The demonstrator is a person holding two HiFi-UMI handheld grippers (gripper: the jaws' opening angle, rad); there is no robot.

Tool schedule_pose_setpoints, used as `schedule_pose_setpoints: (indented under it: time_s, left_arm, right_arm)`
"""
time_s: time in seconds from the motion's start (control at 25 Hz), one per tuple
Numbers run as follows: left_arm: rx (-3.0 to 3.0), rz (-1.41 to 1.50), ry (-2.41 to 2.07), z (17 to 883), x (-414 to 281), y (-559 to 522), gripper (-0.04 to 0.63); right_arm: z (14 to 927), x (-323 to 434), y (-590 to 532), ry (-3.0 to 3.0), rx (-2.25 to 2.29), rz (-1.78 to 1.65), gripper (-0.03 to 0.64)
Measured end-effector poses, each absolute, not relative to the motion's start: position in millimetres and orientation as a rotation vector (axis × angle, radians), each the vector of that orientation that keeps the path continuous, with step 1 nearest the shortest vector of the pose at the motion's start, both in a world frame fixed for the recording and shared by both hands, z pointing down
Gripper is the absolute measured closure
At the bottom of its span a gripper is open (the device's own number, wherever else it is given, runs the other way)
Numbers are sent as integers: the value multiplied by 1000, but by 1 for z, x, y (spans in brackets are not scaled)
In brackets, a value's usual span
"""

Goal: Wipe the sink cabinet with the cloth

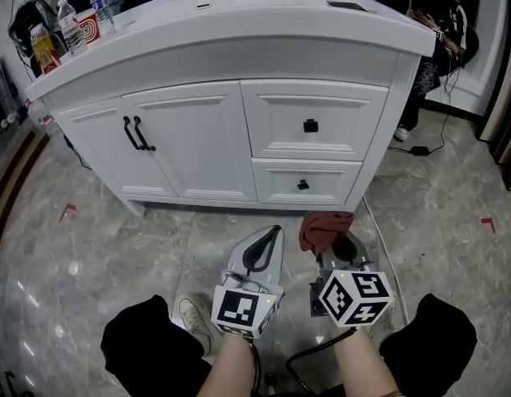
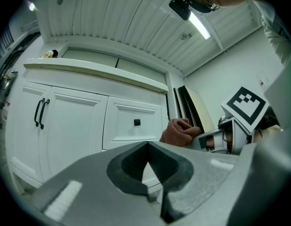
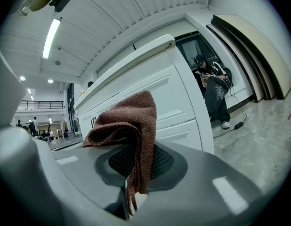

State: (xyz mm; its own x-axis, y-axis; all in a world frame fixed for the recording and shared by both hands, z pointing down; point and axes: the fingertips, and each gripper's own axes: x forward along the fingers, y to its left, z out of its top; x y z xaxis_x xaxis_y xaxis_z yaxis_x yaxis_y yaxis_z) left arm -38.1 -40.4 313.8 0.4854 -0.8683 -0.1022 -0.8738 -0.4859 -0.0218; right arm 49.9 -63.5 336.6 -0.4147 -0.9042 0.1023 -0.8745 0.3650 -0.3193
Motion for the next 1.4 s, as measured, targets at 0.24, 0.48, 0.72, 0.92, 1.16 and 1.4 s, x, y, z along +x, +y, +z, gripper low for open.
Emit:
schedule_pose_setpoints:
  time_s: [0.24,0.48,0.72,0.92,1.16,1.4]
  left_arm:
    - [-2635,108,1450,299,-41,-65,595]
    - [-2629,170,1480,282,-72,-97,595]
    - [-2594,232,1498,256,-95,-124,595]
    - [-2563,258,1519,242,-103,-144,595]
    - [-2529,245,1566,241,-114,-167,595]
    - [-2513,269,1608,238,-116,-169,595]
  right_arm:
    - [312,43,-103,2473,-1643,-463,538]
    - [286,24,-147,2501,-1661,-353,538]
    - [247,-9,-185,2557,-1574,-292,538]
    - [218,-38,-212,2624,-1503,-218,538]
    - [205,-70,-234,2703,-1411,-188,538]
    - [204,-64,-237,2711,-1397,-182,538]
